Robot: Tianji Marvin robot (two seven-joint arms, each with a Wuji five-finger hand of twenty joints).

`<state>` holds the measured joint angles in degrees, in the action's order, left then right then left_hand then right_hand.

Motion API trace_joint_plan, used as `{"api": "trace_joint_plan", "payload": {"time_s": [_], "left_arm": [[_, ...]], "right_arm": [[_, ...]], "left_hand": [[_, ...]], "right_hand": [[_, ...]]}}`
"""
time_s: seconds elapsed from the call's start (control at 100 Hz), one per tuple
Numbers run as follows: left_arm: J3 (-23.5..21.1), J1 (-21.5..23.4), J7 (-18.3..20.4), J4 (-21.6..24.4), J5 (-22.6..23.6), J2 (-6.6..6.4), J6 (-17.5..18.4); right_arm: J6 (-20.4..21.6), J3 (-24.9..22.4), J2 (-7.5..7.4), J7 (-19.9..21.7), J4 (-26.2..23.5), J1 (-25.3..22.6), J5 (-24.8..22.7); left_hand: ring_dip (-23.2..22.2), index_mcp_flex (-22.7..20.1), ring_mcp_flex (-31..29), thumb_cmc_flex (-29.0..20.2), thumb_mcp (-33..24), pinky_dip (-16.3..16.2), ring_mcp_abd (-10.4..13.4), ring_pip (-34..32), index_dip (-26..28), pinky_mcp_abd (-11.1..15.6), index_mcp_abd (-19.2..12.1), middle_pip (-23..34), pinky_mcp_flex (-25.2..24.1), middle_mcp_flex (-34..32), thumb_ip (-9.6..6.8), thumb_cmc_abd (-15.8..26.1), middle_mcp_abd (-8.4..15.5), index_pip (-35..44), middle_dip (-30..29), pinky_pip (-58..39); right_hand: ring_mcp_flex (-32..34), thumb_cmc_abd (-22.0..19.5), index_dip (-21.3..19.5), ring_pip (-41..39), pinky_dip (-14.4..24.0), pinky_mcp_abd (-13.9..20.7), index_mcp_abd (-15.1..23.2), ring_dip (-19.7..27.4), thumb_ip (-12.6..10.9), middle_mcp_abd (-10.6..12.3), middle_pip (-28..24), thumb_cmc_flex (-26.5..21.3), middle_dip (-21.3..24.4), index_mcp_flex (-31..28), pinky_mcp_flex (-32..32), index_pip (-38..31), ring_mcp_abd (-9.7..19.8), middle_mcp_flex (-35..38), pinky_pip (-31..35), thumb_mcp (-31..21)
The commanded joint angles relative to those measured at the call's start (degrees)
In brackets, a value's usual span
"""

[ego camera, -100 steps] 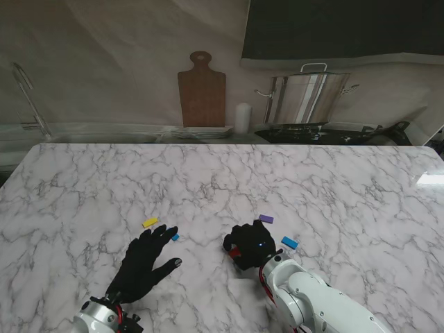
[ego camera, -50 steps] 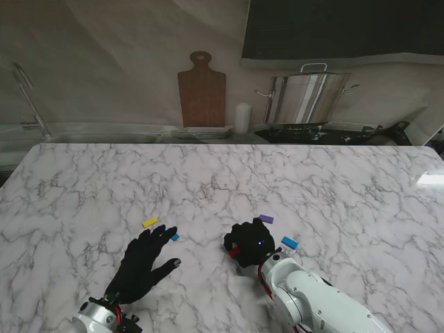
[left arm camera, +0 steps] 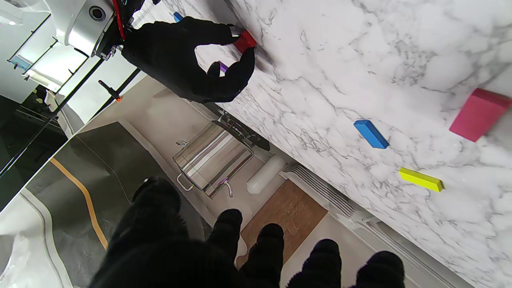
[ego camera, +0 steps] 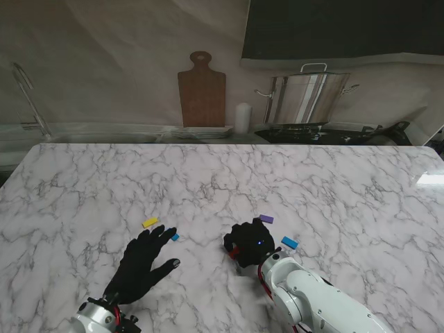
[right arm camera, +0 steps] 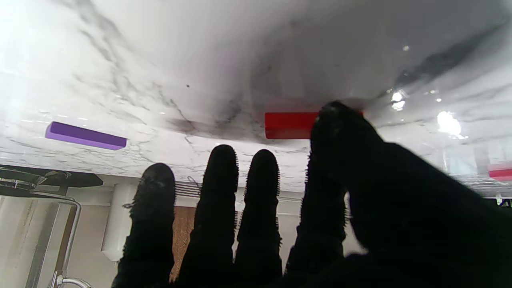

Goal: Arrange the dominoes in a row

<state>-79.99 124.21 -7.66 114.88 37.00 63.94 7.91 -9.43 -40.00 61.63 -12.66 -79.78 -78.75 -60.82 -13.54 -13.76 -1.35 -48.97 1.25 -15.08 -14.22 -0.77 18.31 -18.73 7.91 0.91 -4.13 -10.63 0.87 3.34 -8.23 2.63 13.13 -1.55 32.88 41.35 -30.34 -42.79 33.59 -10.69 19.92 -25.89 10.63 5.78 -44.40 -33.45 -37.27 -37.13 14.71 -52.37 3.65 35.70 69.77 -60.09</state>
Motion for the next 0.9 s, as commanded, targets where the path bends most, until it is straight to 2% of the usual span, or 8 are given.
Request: {"api": "trace_joint_plan", "payload": {"time_s": [0.0, 0.25, 0.42, 0.51, 0.61, 0.65, 0.89], "left_arm": [[0.09, 0.34, 1.05, 0.22, -0.08, -0.07, 0.14], [0.00, 0.28, 0.82, 0.12, 0.08, -0.04, 0.23], [0.00, 0.26, 0.69, 0.06, 0.12, -0.02, 0.26], [-0.02, 0.25, 0.71, 0.05, 0.12, -0.03, 0.26], [-0.06, 0.26, 0.69, 0.03, 0.15, -0.02, 0.27], [-0.07, 0.25, 0.69, 0.03, 0.14, -0.02, 0.27], [-0.17, 0.22, 0.81, -0.03, 0.17, -0.04, 0.41]], "right_arm": [[0.08, 0.21, -0.27, 0.96, 0.46, -0.54, 0.01], [0.36, 0.00, -0.39, 1.67, 0.02, -0.80, -0.03], [0.79, -0.05, -0.43, 1.46, -0.02, -0.83, -0.20], [1.05, -0.09, -0.49, 1.53, -0.04, -0.79, -0.32], [1.33, -0.06, -0.51, 1.52, 0.04, -0.72, -0.33], [1.44, -0.05, -0.51, 1.46, 0.09, -0.69, -0.31], [2.22, 0.24, -0.37, 0.82, 0.74, -0.34, 0.23]], "left_hand": [[-0.95, -0.69, 0.68, -1.18, 0.03, -0.98, 0.29, 0.13, 1.08, 1.03, -0.40, -0.25, -0.55, -0.59, -0.49, -0.10, 0.09, 0.62, 0.44, -0.03], [-0.97, -0.81, 0.69, -1.09, 0.05, -1.15, 0.25, 0.13, 1.31, 1.01, 0.39, -0.27, -0.56, -0.48, -0.49, -0.17, 0.04, 0.84, 0.45, -0.04], [-0.98, -0.71, 0.68, -1.10, 0.03, -1.28, 0.28, 0.13, 1.44, 1.04, 0.61, -0.24, -0.55, -0.48, -0.49, -0.22, -0.06, 0.88, 0.47, -0.08], [-0.98, -0.69, 0.68, -1.03, 0.04, -1.35, 0.31, 0.14, 1.48, 1.04, 0.75, -0.24, -0.56, -0.48, -0.49, -0.23, -0.03, 0.88, 0.48, -0.09], [-0.99, -0.69, 0.67, -1.00, 0.04, -1.40, 0.31, 0.13, 1.52, 1.04, 0.80, -0.23, -0.57, -0.49, -0.49, -0.23, -0.01, 0.88, 0.49, -0.10], [-1.00, -0.68, 0.65, -1.08, 0.00, -1.42, 0.35, 0.11, 1.53, 1.04, 0.83, -0.23, -0.57, -0.49, -0.50, -0.26, 0.00, 0.88, 0.49, -0.10], [-1.05, -0.74, 0.66, -1.06, -0.01, -1.54, 0.33, 0.09, 1.60, 1.02, 1.03, -0.25, -0.58, -0.48, -0.51, -0.31, -0.03, 0.89, 0.50, -0.10]], "right_hand": [[1.30, 4.69, -5.23, -0.35, 0.92, 0.42, 3.77, -0.40, 2.37, 0.95, -1.72, -1.69, -0.71, -2.23, -0.42, -7.93, -0.27, 0.62, 0.70, 2.35], [2.05, 4.73, -13.85, 0.82, 0.73, -0.28, 3.61, 0.20, 1.91, 0.65, -0.57, -1.39, 0.11, -0.85, -0.62, -9.42, -0.32, 1.80, 0.12, 1.61], [6.60, 5.01, -18.53, 5.39, 0.20, -0.88, 6.07, 2.20, 1.66, 2.13, 6.15, -1.43, 4.05, -1.56, 1.27, -9.50, -0.39, 10.35, -0.59, 0.86], [9.38, 5.36, -19.73, 6.85, -0.19, -1.13, 6.88, 2.51, 1.52, 2.94, 9.64, -1.57, 4.36, -1.74, 2.44, -9.45, -0.07, 16.50, -0.77, 0.35], [11.66, 5.82, -20.53, 7.01, -0.42, -1.32, 7.51, 2.41, 1.30, 3.67, 10.95, -1.72, 4.05, -2.01, 3.35, -9.60, 0.43, 21.83, -0.71, -0.46], [12.46, 6.09, -20.98, 6.86, -0.83, -1.44, 7.56, 2.02, 1.47, 3.80, 12.66, -1.61, 1.66, -2.23, 3.61, -9.39, 0.70, 24.13, -0.64, -0.97], [13.30, 6.76, -20.58, 4.98, -1.14, -1.88, 8.15, 1.12, 1.79, 4.08, 7.65, -3.20, -2.52, -1.84, 3.73, -8.53, 0.91, 26.49, -0.56, -1.52]]}}
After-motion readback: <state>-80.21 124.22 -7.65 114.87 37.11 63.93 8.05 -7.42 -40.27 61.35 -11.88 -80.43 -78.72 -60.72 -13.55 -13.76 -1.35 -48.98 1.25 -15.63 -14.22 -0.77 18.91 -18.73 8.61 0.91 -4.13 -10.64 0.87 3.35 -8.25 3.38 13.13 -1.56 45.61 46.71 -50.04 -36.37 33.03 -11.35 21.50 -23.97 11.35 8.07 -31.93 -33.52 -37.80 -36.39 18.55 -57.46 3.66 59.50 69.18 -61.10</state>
